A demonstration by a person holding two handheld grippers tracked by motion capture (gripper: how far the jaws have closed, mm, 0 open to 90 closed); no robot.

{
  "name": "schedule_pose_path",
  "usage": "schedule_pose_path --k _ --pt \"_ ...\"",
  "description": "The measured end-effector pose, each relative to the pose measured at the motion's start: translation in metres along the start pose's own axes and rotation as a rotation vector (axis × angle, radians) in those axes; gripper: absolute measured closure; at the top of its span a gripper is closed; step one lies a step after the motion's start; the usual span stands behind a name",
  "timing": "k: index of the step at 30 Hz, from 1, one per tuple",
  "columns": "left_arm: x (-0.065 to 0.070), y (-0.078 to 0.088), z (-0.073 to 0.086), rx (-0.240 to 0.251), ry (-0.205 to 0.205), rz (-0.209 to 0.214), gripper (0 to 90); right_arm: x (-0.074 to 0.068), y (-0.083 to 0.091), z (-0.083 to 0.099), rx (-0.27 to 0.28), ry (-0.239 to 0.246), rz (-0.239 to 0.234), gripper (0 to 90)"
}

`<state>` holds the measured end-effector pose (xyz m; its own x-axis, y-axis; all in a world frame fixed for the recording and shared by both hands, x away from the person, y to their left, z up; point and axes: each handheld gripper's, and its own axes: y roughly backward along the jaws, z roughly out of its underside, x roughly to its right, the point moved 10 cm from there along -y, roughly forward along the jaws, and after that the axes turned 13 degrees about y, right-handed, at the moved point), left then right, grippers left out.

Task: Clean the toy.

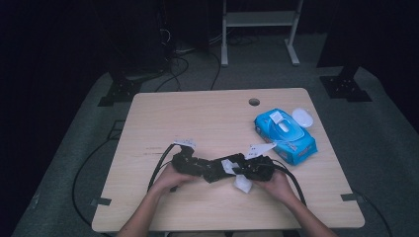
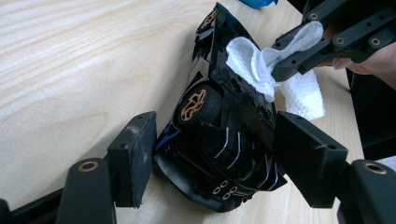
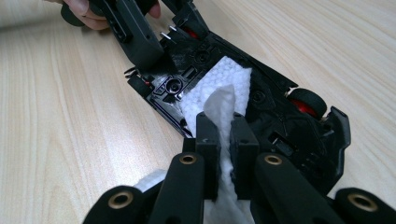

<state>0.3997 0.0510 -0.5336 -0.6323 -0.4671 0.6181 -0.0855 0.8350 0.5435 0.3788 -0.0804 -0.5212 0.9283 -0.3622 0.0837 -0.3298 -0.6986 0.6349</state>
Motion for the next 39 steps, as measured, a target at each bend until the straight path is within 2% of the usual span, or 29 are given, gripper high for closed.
schedule_pose_path --k 3,4,14,16,22,24,32,35,39 --pt "0.001 0.001 0.0 -0.006 -0.013 -0.005 32.0 -0.001 0.0 0.0 0.009 -0.004 0.006 84.7" --pt "0.003 0.002 0.0 0.0 -0.038 -0.01 32.3 -0.001 0.0 0.001 0.013 -0.005 0.009 84.7" --pt "0.012 0.005 0.0 0.038 -0.193 -0.064 35.0 -0.005 0.003 0.002 0.016 -0.011 0.003 84.7" --pt "0.013 0.005 -0.002 0.047 -0.245 -0.091 35.1 -0.005 0.003 0.002 0.014 -0.009 0.008 84.6" --pt "0.018 0.006 -0.005 0.064 -0.347 -0.152 36.7 -0.002 0.002 0.003 0.017 -0.015 0.019 84.7" --pt "0.019 0.007 -0.005 0.063 -0.412 -0.184 36.8 -0.001 0.002 0.003 0.016 -0.016 0.026 84.6" --pt "0.025 0.006 -0.006 0.079 -0.57 -0.289 36.9 0.002 0.0 0.005 0.019 -0.029 0.03 84.6" --pt "0.027 0.006 -0.005 0.072 -0.639 -0.334 37.0 0.002 -0.001 0.006 0.015 -0.032 0.032 84.6" --pt "0.031 0.006 -0.002 0.083 -0.686 -0.354 37.3 0.003 -0.001 0.007 0.011 -0.036 0.033 84.6"
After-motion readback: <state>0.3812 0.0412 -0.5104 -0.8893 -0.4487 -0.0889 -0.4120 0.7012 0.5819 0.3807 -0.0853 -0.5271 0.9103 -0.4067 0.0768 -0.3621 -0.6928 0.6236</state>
